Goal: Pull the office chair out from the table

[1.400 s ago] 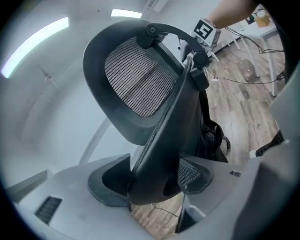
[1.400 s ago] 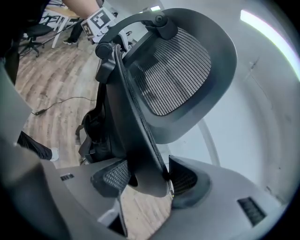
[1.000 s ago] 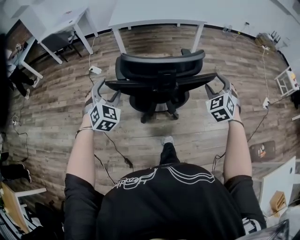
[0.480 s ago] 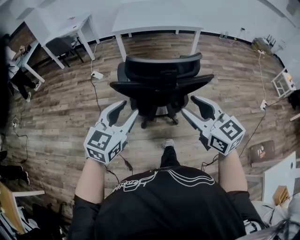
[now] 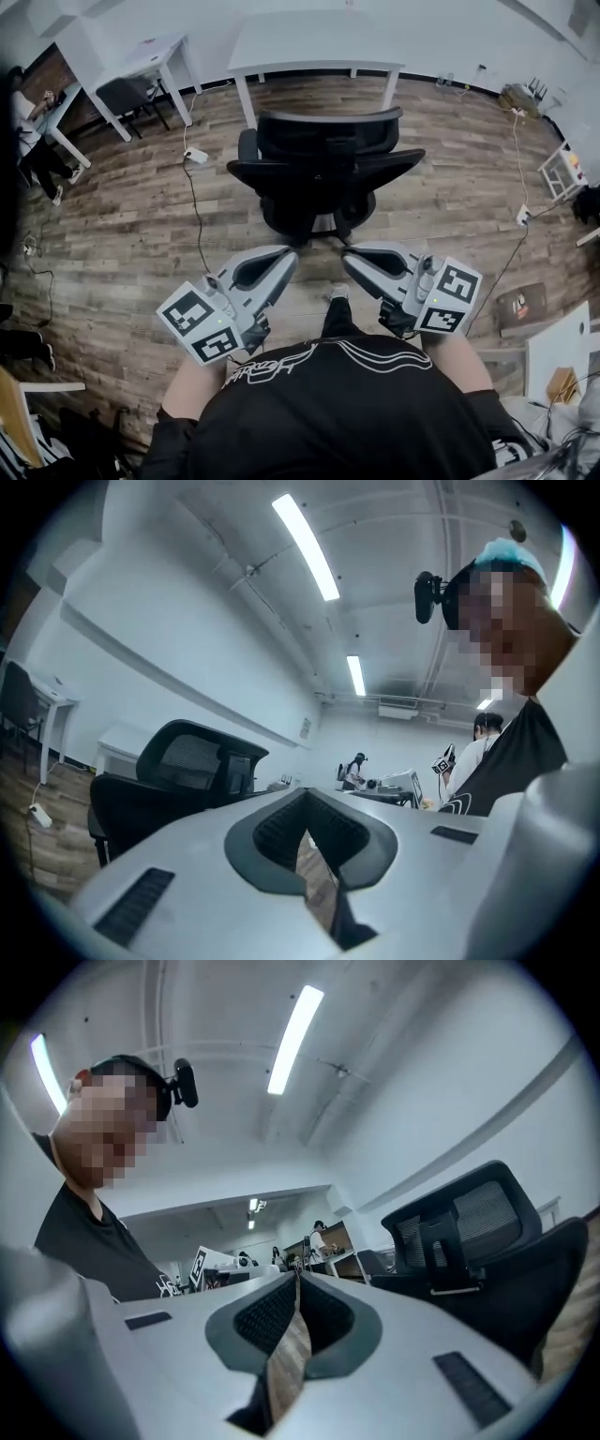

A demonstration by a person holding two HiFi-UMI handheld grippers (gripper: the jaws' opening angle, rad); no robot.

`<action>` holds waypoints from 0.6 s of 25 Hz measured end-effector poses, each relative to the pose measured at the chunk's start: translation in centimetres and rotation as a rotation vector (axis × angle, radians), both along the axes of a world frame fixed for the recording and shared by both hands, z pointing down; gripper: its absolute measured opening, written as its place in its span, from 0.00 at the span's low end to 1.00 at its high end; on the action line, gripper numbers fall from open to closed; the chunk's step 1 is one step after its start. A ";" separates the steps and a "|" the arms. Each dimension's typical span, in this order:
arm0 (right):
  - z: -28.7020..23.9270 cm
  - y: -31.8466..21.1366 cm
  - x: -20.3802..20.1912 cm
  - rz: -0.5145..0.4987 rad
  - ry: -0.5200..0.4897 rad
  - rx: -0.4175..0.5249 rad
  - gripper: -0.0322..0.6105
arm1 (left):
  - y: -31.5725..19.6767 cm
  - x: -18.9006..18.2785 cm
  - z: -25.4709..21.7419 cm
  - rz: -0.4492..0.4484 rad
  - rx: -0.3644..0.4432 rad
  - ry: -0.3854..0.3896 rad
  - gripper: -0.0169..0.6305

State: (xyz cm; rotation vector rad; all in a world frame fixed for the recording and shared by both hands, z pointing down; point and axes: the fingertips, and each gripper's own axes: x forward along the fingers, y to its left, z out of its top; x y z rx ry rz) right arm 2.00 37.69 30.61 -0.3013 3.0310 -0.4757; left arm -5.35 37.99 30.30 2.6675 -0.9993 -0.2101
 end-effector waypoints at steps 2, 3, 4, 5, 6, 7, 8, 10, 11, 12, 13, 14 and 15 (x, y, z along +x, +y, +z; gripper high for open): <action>0.2 0.0 0.4 0.014 -0.005 -0.022 0.11 | 0.5 0.6 0.5 0.006 -0.014 -0.005 0.04; 0.5 -0.1 0.6 0.030 0.004 -0.025 0.11 | 0.6 0.8 0.7 0.011 -0.019 -0.006 0.04; 0.7 -0.3 0.8 0.047 0.012 -0.025 0.11 | 0.7 1.0 0.9 0.014 -0.023 -0.005 0.04; 0.8 -0.5 0.9 0.059 0.015 -0.025 0.11 | 0.7 1.0 1.0 0.015 -0.025 -0.005 0.04; 0.7 -0.6 1.0 0.066 0.013 -0.022 0.11 | 0.6 1.0 1.1 0.013 -0.025 -0.007 0.04; 0.6 -0.6 1.0 0.070 0.010 -0.016 0.11 | 0.6 1.0 1.1 0.010 -0.025 -0.009 0.04; 0.6 -0.6 0.9 0.075 0.012 -0.008 0.11 | 0.5 1.1 1.2 0.009 -0.024 -0.012 0.04; 0.7 -0.6 1.0 0.084 0.027 0.007 0.11 | 0.4 1.3 1.2 0.008 -0.022 -0.019 0.04; 0.7 -0.7 1.0 0.085 0.031 0.010 0.11 | 0.4 1.5 1.2 0.006 -0.021 -0.022 0.04; 0.7 -0.7 1.1 0.084 0.032 0.011 0.11 | 0.3 1.6 1.2 0.003 -0.019 -0.026 0.04; 0.7 -0.6 1.1 0.083 0.034 0.013 0.11 | 0.2 1.7 1.3 0.001 -0.019 -0.029 0.04; 0.8 -0.6 1.1 0.084 0.037 0.017 0.11 | 0.2 1.7 1.4 0.000 -0.019 -0.030 0.04; 0.9 -0.6 1.1 0.086 0.041 0.021 0.11 | 0.2 1.7 1.5 -0.001 -0.020 -0.030 0.04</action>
